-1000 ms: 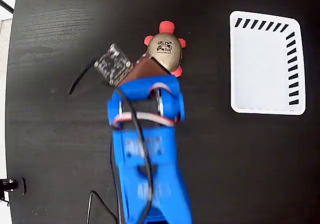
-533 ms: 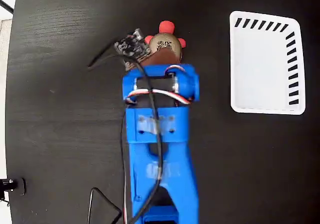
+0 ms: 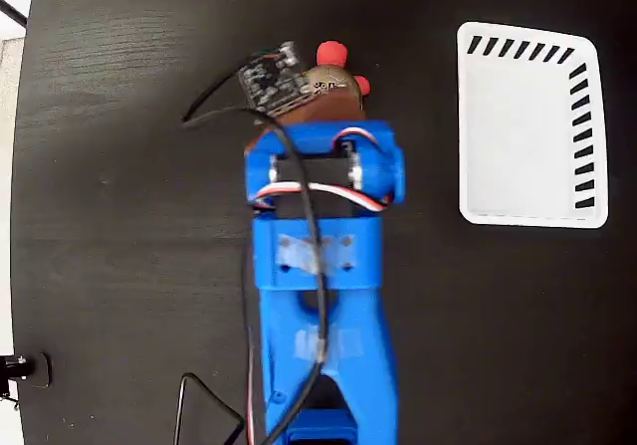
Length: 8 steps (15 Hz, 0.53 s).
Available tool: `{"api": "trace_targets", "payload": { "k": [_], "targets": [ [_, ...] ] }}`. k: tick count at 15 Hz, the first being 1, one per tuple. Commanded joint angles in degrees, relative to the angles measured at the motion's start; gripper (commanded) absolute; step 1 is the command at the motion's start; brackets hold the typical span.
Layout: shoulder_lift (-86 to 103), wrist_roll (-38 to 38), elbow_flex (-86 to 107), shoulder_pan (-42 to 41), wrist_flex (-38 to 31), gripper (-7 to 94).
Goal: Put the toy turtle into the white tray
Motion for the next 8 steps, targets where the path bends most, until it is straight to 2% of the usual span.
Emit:
{"api": "trace_targets", "payload": {
  "k": [1, 4, 5, 6, 7, 8],
  "targets": [
    [4.31, 4.31, -1.41, -0.88, -2.46, 0],
    [2.37, 8.17, -1.32, -2.11, -3.69, 0],
    [1.41, 8.61, -1.23, -2.64, -4.13, 4],
    [0.26, 9.4, -1.23, -2.99, -4.48, 15],
    [-0.44, 10.9, -1.05, -3.34, -5.19, 22],
    [-1.05, 12.39, -0.97, -3.6, -5.54, 25]
  ]
}}
